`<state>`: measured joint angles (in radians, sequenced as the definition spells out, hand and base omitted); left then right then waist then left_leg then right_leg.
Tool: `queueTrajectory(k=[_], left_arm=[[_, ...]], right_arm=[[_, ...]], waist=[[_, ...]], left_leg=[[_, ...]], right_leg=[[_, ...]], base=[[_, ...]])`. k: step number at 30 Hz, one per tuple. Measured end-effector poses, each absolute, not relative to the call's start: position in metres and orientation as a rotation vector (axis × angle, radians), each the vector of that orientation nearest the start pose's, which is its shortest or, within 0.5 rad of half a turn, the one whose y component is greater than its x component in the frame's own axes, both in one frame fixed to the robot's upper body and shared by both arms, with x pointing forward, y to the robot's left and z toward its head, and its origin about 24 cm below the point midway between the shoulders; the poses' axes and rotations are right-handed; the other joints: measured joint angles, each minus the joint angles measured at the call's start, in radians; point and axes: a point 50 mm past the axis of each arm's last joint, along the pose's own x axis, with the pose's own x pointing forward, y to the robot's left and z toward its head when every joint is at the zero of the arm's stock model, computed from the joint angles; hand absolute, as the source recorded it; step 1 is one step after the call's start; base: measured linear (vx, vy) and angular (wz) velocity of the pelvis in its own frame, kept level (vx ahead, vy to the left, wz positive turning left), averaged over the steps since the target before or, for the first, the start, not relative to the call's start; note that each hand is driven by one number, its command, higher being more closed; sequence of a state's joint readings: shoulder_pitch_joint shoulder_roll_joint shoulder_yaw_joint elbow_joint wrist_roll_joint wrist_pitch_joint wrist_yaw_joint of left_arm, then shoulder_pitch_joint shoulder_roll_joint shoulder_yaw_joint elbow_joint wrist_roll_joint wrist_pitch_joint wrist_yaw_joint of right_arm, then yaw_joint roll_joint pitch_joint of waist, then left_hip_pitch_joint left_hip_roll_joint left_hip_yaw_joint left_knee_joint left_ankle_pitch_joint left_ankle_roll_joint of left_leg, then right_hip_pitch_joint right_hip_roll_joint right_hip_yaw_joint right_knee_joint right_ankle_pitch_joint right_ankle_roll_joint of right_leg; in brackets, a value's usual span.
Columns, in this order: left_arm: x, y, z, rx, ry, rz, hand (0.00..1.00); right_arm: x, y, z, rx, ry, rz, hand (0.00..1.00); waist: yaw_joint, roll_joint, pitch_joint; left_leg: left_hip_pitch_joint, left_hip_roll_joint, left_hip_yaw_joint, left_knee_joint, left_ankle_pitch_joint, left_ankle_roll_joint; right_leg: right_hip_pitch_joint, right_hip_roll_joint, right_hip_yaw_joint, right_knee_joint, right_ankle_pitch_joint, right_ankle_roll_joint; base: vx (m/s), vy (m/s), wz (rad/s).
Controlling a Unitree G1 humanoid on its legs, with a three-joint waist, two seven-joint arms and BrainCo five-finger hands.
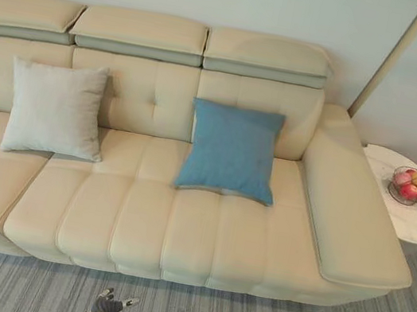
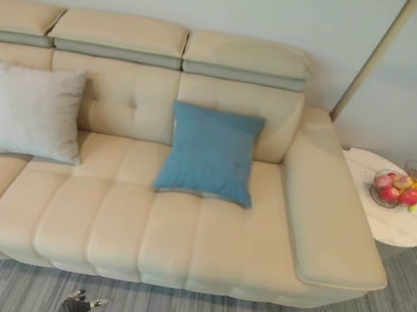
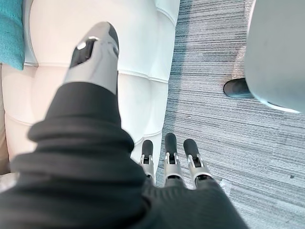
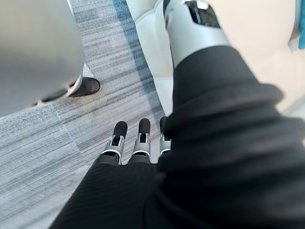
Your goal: Pick up cushions and gather them together orderly.
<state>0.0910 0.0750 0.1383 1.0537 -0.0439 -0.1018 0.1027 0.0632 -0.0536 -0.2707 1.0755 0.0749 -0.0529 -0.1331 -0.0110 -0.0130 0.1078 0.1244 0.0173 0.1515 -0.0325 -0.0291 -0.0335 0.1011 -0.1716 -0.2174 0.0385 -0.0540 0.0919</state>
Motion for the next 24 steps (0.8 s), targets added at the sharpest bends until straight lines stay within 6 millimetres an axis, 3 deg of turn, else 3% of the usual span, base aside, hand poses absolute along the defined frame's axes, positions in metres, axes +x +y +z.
queueTrajectory(k=[3,5,7,8,9,11,12,13,14,15,16,17,18,19,20,21,22,23,24], left_arm=[[0.096,0.204,-0.157,0.012,1.026,0.308,0.00],[0.099,0.208,-0.155,-0.007,1.007,0.336,0.00],[0.101,0.210,-0.154,-0.038,0.992,0.361,0.00],[0.104,0.207,-0.154,-0.067,0.981,0.378,0.00],[0.106,0.207,-0.154,-0.075,0.980,0.382,0.00],[0.107,0.207,-0.154,-0.070,0.975,0.374,0.00],[0.111,0.209,-0.152,-0.062,0.967,0.373,0.00],[0.110,0.211,-0.152,-0.052,0.968,0.375,0.00],[0.109,0.212,-0.152,-0.050,0.970,0.376,0.00],[0.109,0.214,-0.152,-0.038,0.972,0.371,0.00],[0.109,0.219,-0.152,-0.010,0.978,0.359,0.00],[0.107,0.222,-0.152,0.001,0.990,0.362,0.00],[0.107,0.225,-0.151,0.005,0.988,0.368,0.00],[0.108,0.222,-0.152,-0.005,0.990,0.366,0.00],[0.107,0.218,-0.154,-0.014,1.002,0.362,0.00],[0.106,0.216,-0.154,-0.018,1.005,0.360,0.00],[0.108,0.213,-0.154,-0.025,0.999,0.355,0.00],[0.112,0.215,-0.153,-0.014,0.988,0.348,0.00],[0.111,0.216,-0.153,-0.011,0.991,0.350,0.00]], right_arm=[[0.094,-0.211,-0.160,0.083,1.071,-0.460,0.00],[0.097,-0.212,-0.159,0.076,1.065,-0.455,0.00],[0.102,-0.212,-0.158,0.059,1.057,-0.443,0.00],[0.104,-0.213,-0.157,0.045,1.048,-0.435,0.00],[0.108,-0.215,-0.155,0.042,1.038,-0.438,0.00],[0.110,-0.212,-0.154,0.048,1.025,-0.432,0.00],[0.112,-0.208,-0.154,0.058,1.017,-0.426,0.00],[0.114,-0.203,-0.154,0.063,1.017,-0.411,0.00],[0.116,-0.202,-0.154,0.063,1.016,-0.405,0.00],[0.121,-0.200,-0.153,0.056,1.009,-0.388,0.00],[0.124,-0.198,-0.152,0.041,1.004,-0.365,0.00],[0.122,-0.198,-0.153,0.025,1.010,-0.357,0.00],[0.122,-0.198,-0.153,0.016,1.011,-0.353,0.00],[0.123,-0.205,-0.151,-0.004,0.999,-0.356,0.00],[0.125,-0.213,-0.149,-0.025,0.990,-0.365,0.00],[0.129,-0.215,-0.148,-0.028,0.983,-0.365,0.00],[0.130,-0.219,-0.147,-0.035,0.980,-0.374,0.00],[0.129,-0.221,-0.148,-0.036,0.992,-0.377,0.00],[0.127,-0.220,-0.149,-0.034,1.002,-0.375,0.00]], waist=[[-0.003,-0.003,0.003],[0.005,-0.015,0.014],[0.007,-0.011,0.026],[0.014,-0.003,0.038],[0.014,0.007,0.043],[0.014,-0.003,0.052],[0.014,-0.009,0.054],[0.015,-0.017,0.049],[0.018,-0.015,0.052],[0.020,-0.013,0.054],[0.020,-0.016,0.054],[0.018,-0.025,0.053],[0.019,-0.028,0.055],[0.016,-0.016,0.065],[0.012,0.014,0.063],[0.012,0.022,0.061],[0.010,0.032,0.064],[0.012,0.024,0.066],[0.016,0.018,0.066]], left_leg=[[-0.009,0.006,0.023,0.011,-0.010,-0.010],[-0.099,0.014,0.012,0.174,-0.081,-0.035],[-0.159,0.012,-0.104,0.290,-0.117,-0.027],[-0.173,0.016,-0.185,0.330,-0.165,-0.035],[-0.168,0.031,-0.149,0.334,-0.195,-0.033],[-0.158,0.037,-0.081,0.331,-0.202,-0.025],[-0.153,0.048,-0.010,0.333,-0.212,-0.021],[-0.158,0.064,0.071,0.329,-0.216,-0.018],[-0.159,0.072,0.091,0.325,-0.215,-0.017],[-0.154,0.095,0.141,0.317,-0.215,-0.017],[-0.130,0.117,0.202,0.310,-0.214,-0.019],[-0.114,0.118,0.232,0.317,-0.214,-0.019],[-0.110,0.118,0.242,0.323,-0.214,-0.019],[-0.099,0.130,0.253,0.336,-0.211,-0.017],[-0.085,0.157,0.267,0.312,-0.198,-0.001],[-0.081,0.167,0.281,0.304,-0.197,-0.001],[-0.070,0.171,0.297,0.280,-0.192,-0.011],[-0.061,0.177,0.344,0.258,-0.179,-0.046],[-0.061,0.183,0.360,0.258,-0.176,-0.055]], right_leg=[[-0.030,0.002,0.021,0.011,-0.012,0.000],[-0.083,0.010,0.089,0.020,0.005,-0.009],[-0.124,0.019,0.131,0.046,0.011,-0.013],[-0.160,0.041,0.182,0.060,0.024,-0.002],[-0.180,0.053,0.230,0.059,0.029,-0.001],[-0.198,0.050,0.256,0.053,0.043,-0.004],[-0.230,0.043,0.252,0.049,0.059,-0.026],[-0.258,0.026,0.186,0.044,0.063,-0.058],[-0.263,0.020,0.156,0.050,0.062,-0.070],[-0.290,0.003,0.055,0.082,0.052,-0.085],[-0.305,-0.023,-0.092,0.159,0.050,-0.086],[-0.278,-0.040,-0.164,0.188,0.057,-0.084],[-0.279,-0.039,-0.173,0.182,0.058,-0.079],[-0.270,-0.024,-0.180,0.178,0.086,-0.084],[-0.260,0.004,-0.162,0.134,0.121,-0.086],[-0.260,0.011,-0.165,0.135,0.111,-0.092],[-0.274,-0.026,-0.210,0.235,0.031,-0.111],[-0.297,-0.127,-0.302,0.384,-0.066,-0.103],[-0.299,-0.146,-0.322,0.399,-0.075,-0.103]], base=[[-0.09,0.008,-0.27],[-0.05,0.028,-0.59],[-0.04,0.008,-0.82],[-0.04,0.027,-1.27],[-0.05,0.035,-1.33],[-0.03,0.077,-1.21],[-0.05,0.114,-1.81],[-0.05,0.105,-1.62],[-0.06,0.037,-1.47],[0.02,0.021,-1.44],[0.08,-0.002,-1.66],[0.14,-0.015,-1.27],[0.07,-0.057,-1.05],[0.00,-0.099,-0.89],[0.00,-0.120,-0.81],[0.02,-0.133,-0.41],[0.13,-0.148,-0.18],[0.12,-0.111,-0.17],[0.12,-0.221,-0.75]])
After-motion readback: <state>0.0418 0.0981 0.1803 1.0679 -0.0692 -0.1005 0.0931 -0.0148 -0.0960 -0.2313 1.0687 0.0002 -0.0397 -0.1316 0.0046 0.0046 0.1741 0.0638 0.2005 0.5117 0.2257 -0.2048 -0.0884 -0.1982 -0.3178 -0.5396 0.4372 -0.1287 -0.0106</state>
